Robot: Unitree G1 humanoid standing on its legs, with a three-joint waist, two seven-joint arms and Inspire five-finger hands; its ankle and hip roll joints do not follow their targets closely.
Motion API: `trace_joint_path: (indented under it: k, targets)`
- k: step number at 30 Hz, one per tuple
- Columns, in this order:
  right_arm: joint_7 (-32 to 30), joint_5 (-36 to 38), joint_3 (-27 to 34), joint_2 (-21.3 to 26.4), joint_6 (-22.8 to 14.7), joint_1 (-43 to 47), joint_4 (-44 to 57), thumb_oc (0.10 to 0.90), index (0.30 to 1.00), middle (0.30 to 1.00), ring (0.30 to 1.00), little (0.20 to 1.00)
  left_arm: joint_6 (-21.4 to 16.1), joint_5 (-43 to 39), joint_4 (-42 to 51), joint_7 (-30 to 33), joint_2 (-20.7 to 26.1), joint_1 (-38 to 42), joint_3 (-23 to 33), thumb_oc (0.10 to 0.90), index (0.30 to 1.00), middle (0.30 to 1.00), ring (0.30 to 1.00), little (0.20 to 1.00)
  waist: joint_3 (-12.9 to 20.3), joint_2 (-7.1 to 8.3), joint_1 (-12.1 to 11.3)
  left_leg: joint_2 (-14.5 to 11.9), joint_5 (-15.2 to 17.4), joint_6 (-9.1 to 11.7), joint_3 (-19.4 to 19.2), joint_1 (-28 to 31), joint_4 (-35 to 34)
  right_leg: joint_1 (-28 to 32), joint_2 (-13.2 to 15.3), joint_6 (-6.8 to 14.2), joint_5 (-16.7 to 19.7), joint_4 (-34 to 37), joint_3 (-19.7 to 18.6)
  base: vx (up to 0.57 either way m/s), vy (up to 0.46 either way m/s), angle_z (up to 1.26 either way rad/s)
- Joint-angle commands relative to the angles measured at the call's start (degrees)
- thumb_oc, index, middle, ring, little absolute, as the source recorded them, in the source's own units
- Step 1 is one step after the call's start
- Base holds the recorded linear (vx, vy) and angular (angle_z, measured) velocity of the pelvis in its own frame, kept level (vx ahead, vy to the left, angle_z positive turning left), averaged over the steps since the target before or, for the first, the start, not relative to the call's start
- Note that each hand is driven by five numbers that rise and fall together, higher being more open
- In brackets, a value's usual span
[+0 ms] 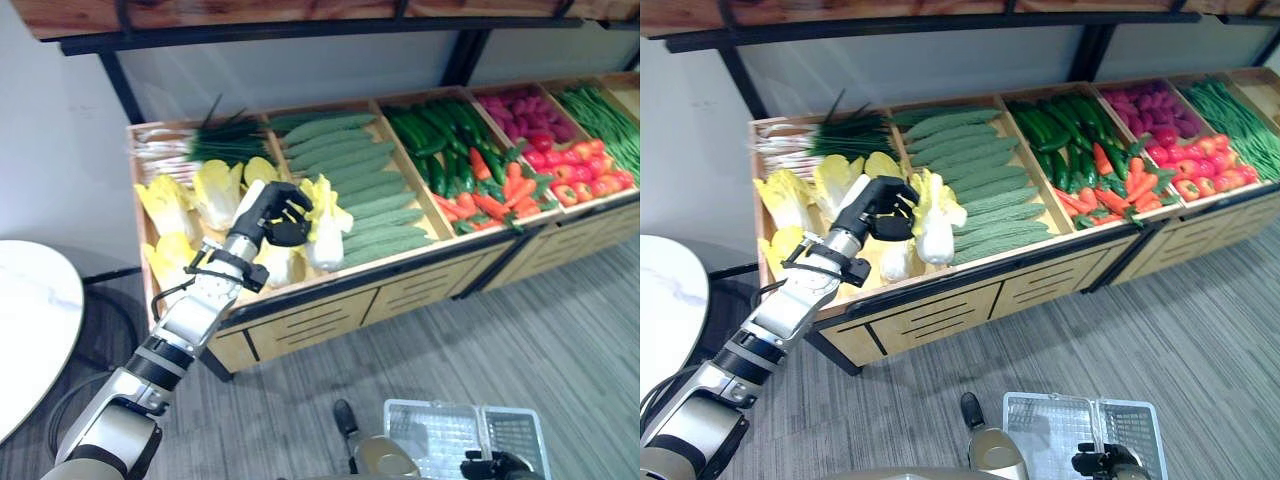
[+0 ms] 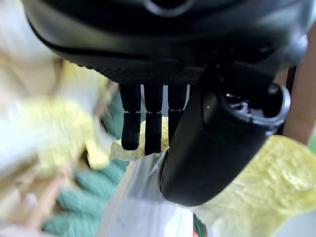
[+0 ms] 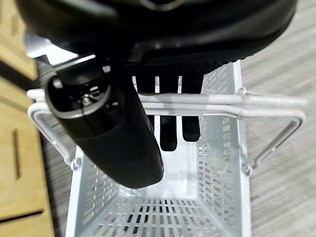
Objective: Get the vegetables into the basket
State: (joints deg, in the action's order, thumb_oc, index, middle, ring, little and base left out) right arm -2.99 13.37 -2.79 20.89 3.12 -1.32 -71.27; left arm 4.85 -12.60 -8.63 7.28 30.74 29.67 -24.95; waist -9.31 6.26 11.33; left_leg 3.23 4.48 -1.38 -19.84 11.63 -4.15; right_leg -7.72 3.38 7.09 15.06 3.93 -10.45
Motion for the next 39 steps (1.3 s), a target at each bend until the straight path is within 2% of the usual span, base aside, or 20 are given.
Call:
trace_joint_path:
  k: [1,2,3,4,6,7,8,10,12,15,23,26,27,28,29,31,33,36,37,39]
  targets:
    - [-2.4,-0.8,-1.4,3.6,-2.0,3.6,0.2,0.4,0.3,0.3,0.3,0.3,-7.6,-1.8,4.5,0.5,0.7,9.7,2.3,0.4,0.3,0.3,0.3,0.3,-0.1,-4.12,-1.7,-5.3,1.1,1.7,-2.3,-5.7,5.0,0.7,5.6,3.9,-7.0,-6.1,14.5,-0.09,-0.009,-0.93]
    - [-2.4,-0.8,-1.4,3.6,-2.0,3.6,0.2,0.4,0.3,0.3,0.3,0.3,-7.6,-1.8,4.5,0.5,0.7,9.7,2.3,0.4,0.3,0.3,0.3,0.3,-0.1,-4.12,-1.7,-5.3,1.2,1.7,-2.2,-5.7,5.0,0.7,5.6,3.9,-7.0,-6.1,14.5,-0.01,0.043,-1.32]
    - [-2.1,-1.7,-1.9,3.5,-2.0,4.8,0.8,0.4,0.3,0.3,0.3,0.3,-7.7,-1.9,5.2,0.0,1.5,8.9,3.0,0.4,0.3,0.3,0.3,0.3,0.0,-4.82,-2.4,-6.1,3.1,1.9,-5.2,-4.4,5.8,0.9,8.6,3.9,-8.0,-6.9,22.5,0.01,0.025,-1.33]
    - [-2.0,-2.3,-2.2,3.3,-2.1,5.4,1.7,0.4,0.3,0.3,0.3,0.3,-7.7,-2.3,5.7,-0.2,1.7,8.0,3.4,0.4,0.3,0.3,0.3,0.3,-0.1,-4.86,-2.4,-6.4,3.5,2.0,-7.5,-3.9,6.3,1.2,10.4,3.8,-7.7,-7.5,25.4,-0.02,0.016,-1.38]
    - [-2.0,-3.5,-2.6,3.0,-2.0,6.1,3.0,0.4,0.3,0.3,0.3,0.3,-7.6,-2.6,6.8,-0.6,1.1,6.4,4.0,0.4,0.3,0.3,0.3,0.3,-0.2,-5.14,-2.2,-6.7,3.8,2.0,-10.2,-3.2,6.7,2.1,12.7,3.9,-8.0,-9.4,28.0,-0.12,-0.018,-1.58]
    - [-2.3,-3.9,-2.3,2.4,-1.9,7.3,4.6,0.4,0.3,0.3,0.3,0.3,-7.1,-2.4,9.0,-1.5,0.8,2.9,5.6,0.4,0.3,0.3,0.3,0.3,0.2,-5.95,-3.4,-7.4,3.1,2.0,-15.2,-2.8,5.8,4.3,17.1,4.1,-7.8,-12.9,36.7,-0.13,-0.001,-1.36]
    - [-2.3,-3.9,-2.4,2.4,-1.9,7.3,4.6,0.4,0.3,0.3,0.3,0.3,-7.0,-2.3,9.2,-1.6,0.8,2.6,5.7,0.4,0.3,0.3,0.3,0.3,0.2,-5.95,-3.4,-7.3,3.0,2.0,-15.3,-2.6,5.7,4.4,17.2,4.1,-7.8,-13.0,36.7,-0.13,-0.031,-1.48]
    - [-2.2,-4.4,-2.7,1.9,-1.8,8.0,4.7,0.4,0.3,0.3,0.3,0.3,-6.7,-2.5,10.0,-2.3,0.8,0.3,6.5,0.4,0.3,0.3,0.3,0.3,1.0,-5.83,-4.4,-7.4,2.5,2.3,-18.3,-2.0,5.3,6.3,18.9,4.8,-6.3,-12.2,41.8,-0.03,-0.095,-1.78]
    - [-2.1,-4.9,-3.1,1.6,-1.6,8.2,4.5,0.4,0.3,0.3,0.3,0.3,-6.5,-2.8,10.9,-3.0,0.4,-1.9,7.3,0.4,0.3,0.3,0.3,0.3,2.1,-5.37,-4.7,-7.5,2.3,2.5,-20.2,-1.3,5.3,8.7,18.3,5.2,-5.2,-8.6,43.5,0.0,-0.177,-1.16]
    - [-2.2,-5.2,-3.5,1.3,-1.5,7.8,4.0,0.4,0.3,0.3,0.3,0.3,-6.3,-3.6,11.0,-3.8,-2.3,-3.0,6.5,0.4,0.3,0.3,0.3,0.3,3.6,-5.76,-3.7,-8.7,1.3,3.6,-21.9,-0.6,5.7,10.9,15.1,4.6,-6.2,-1.9,41.3,0.03,-0.243,-0.95]
    - [-2.8,-3.5,-2.8,3.2,-2.0,5.7,4.4,0.4,0.3,0.3,0.3,0.3,-6.7,-5.4,8.4,-3.6,-5.9,-0.1,3.5,0.4,0.3,0.3,0.3,0.3,2.8,-7.25,-0.9,-15.5,-2.5,8.4,-19.9,-0.6,9.7,12.1,8.3,0.3,-12.6,-2.4,35.8,0.04,-0.281,-0.15]
    - [-3.1,-3.3,-2.8,4.4,-2.0,5.5,4.1,0.4,0.3,0.3,0.3,0.3,-6.5,-5.9,8.3,-3.3,-5.8,-1.2,4.6,0.4,0.3,0.3,0.3,0.3,1.7,-7.28,-1.7,-20.4,-7.1,11.9,-14.1,-3.3,20.2,13.3,4.1,-2.6,-15.8,-2.3,32.7,0.15,-0.357,-0.47]
    - [-3.1,-3.3,-3.3,5.5,-2.0,6.0,3.9,0.4,0.3,0.3,0.3,0.3,-6.6,-6.7,8.6,-2.5,-5.3,-3.5,5.9,0.4,0.3,0.3,0.3,0.3,0.8,-6.82,-3.7,-20.4,-10.9,12.0,-4.3,-6.1,25.2,13.6,2.0,-4.1,-16.6,-2.0,29.2,0.14,-0.354,-1.11]
    - [-2.8,-3.9,-4.4,6.4,-1.9,6.7,4.2,0.4,0.3,0.3,0.3,0.3,-6.7,-6.7,9.5,-1.9,-4.6,-6.8,7.9,0.4,0.3,0.3,0.3,0.3,0.8,-5.62,-6.0,-15.1,-9.1,8.5,6.0,-9.4,28.5,12.6,2.1,-5.0,-15.5,-1.6,25.7,0.09,-0.239,-1.42]
    - [-2.8,-3.9,-4.5,6.4,-1.9,6.6,4.2,0.4,0.3,0.3,0.3,0.3,-6.6,-6.6,9.6,-1.9,-4.6,-6.9,8.0,0.4,0.3,0.3,0.3,0.3,1.0,-5.61,-5.9,-15.1,-9.0,8.5,6.0,-9.7,28.7,12.4,2.1,-4.9,-15.5,-1.6,25.8,0.06,-0.102,-1.6]
    - [-2.2,-4.4,-5.5,7.1,-1.8,7.9,3.6,0.4,0.3,0.3,0.3,0.3,-6.7,-6.4,10.3,-1.8,-4.3,-9.5,9.9,0.4,0.3,0.3,0.3,0.3,0.8,-5.3,-8.9,-8.3,-5.2,5.9,14.2,-12.1,25.8,12.9,1.6,-4.2,-15.2,-1.0,21.2,0.14,-0.042,-1.72]
    - [-1.8,-4.3,-5.9,7.8,-1.7,7.7,4.1,0.4,0.3,0.3,0.3,0.3,-6.5,-7.2,10.1,-1.4,-4.3,-9.3,9.7,0.4,0.3,0.3,0.3,0.3,0.6,-5.3,-10.0,-7.0,-3.7,5.5,16.0,-13.1,14.8,14.2,1.5,-3.3,-15.6,-0.7,19.3,0.2,-0.002,-1.26]
    - [-1.7,-4.1,-6.2,7.9,-1.7,8.1,4.5,0.4,0.3,0.3,0.3,0.3,-6.6,-6.9,10.0,-1.3,-4.1,-9.0,9.4,0.4,0.3,0.3,0.3,0.3,0.3,-5.53,-10.9,-5.1,-5.1,5.8,18.2,-13.8,11.1,14.5,1.2,-3.1,-15.6,-0.6,18.5,0.1,0.016,-0.41]
    - [-1.6,-3.9,-6.8,8.0,-1.8,8.3,5.0,0.4,0.3,0.3,0.3,0.3,-6.5,-6.1,9.9,-0.7,-3.4,-9.8,9.7,0.4,0.3,0.3,0.3,0.3,-0.4,-6.29,-12.9,-2.2,-6.7,6.1,23.6,-15.5,9.5,15.0,0.3,-3.1,-16.1,-1.9,16.6,0.12,0.021,-0.69]
    - [-1.3,-3.4,-6.7,7.3,-2.2,7.8,5.8,0.4,0.3,0.3,0.3,0.3,-6.1,-7.0,9.7,-1.2,-4.3,-10.2,9.6,0.4,0.3,0.3,0.3,0.3,0.9,-7.17,-11.8,-2.9,-5.7,5.1,22.8,-10.6,4.5,16.1,0.0,-3.1,-16.9,-1.2,16.2,0.2,0.095,-0.87]
